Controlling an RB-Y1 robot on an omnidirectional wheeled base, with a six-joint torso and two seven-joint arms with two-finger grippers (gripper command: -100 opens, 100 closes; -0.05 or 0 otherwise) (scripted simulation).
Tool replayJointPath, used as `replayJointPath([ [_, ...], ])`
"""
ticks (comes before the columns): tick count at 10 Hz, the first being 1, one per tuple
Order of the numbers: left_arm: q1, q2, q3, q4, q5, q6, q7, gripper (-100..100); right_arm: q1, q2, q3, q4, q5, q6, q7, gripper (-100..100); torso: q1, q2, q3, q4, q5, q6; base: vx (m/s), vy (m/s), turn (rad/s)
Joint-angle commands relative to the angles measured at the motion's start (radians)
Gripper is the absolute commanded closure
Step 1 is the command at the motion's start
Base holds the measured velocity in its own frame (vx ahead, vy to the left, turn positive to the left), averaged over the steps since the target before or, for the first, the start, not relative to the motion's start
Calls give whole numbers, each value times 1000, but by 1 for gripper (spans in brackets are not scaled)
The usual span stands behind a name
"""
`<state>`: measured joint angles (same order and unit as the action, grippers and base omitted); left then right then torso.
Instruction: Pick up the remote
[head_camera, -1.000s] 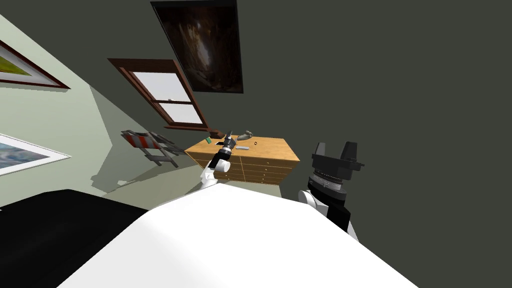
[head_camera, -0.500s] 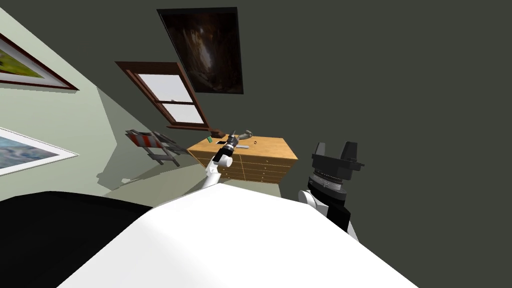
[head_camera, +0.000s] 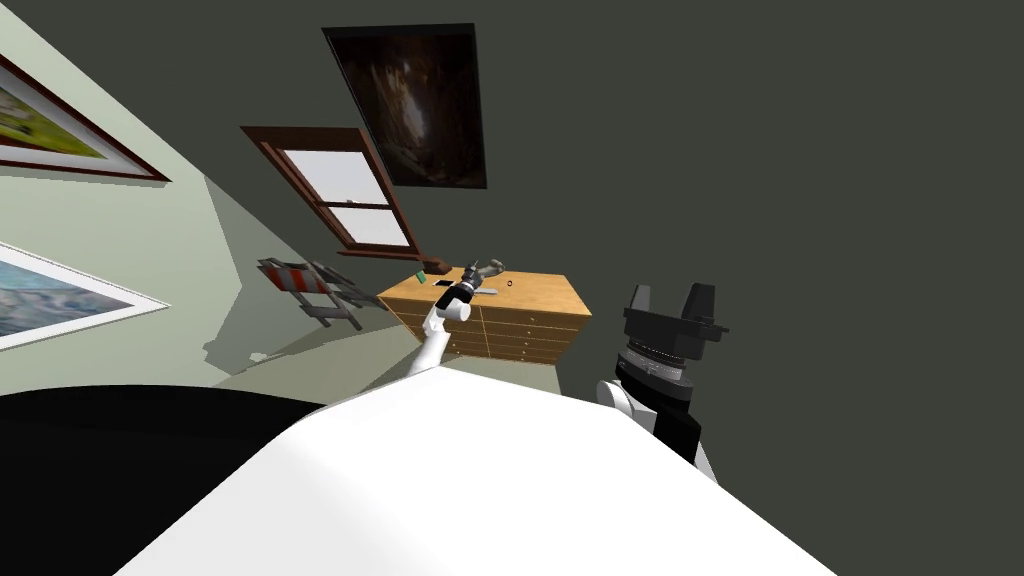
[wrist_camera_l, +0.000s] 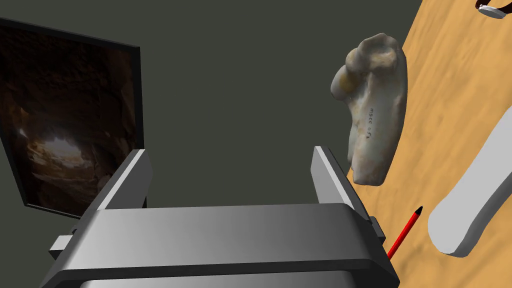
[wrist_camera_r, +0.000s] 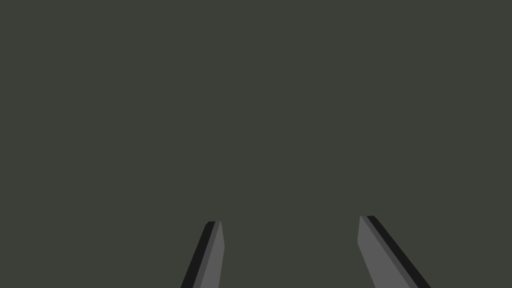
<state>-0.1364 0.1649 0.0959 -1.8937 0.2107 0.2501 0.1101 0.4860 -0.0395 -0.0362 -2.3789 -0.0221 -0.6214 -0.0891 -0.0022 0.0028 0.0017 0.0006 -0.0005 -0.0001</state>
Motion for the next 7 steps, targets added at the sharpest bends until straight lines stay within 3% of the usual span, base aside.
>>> replayJointPath([
  [1,-50,7,5,39,10,50,5,-100,0,0,0,0,0,0,0,0,0,0,0,0,0,0,-45,-28,7],
  [2,-50,7,5,39,10,61,5,-100,0,0,0,0,0,0,0,0,0,0,0,0,0,0,-21,-13,-1],
  [3,-92,9,11,83,20,100,10,-100,0,0,0,0,0,0,0,0,1,-1,-1,0,0,0,-34,-18,6],
  [5,-115,9,11,97,20,128,10,-100,0,0,0,0,0,0,0,0,1,-1,-1,0,0,0,-21,-14,2],
  [7,-180,12,18,158,30,190,13,-100,0,0,0,0,0,0,0,0,1,-2,-1,0,0,0,-22,-17,4],
])
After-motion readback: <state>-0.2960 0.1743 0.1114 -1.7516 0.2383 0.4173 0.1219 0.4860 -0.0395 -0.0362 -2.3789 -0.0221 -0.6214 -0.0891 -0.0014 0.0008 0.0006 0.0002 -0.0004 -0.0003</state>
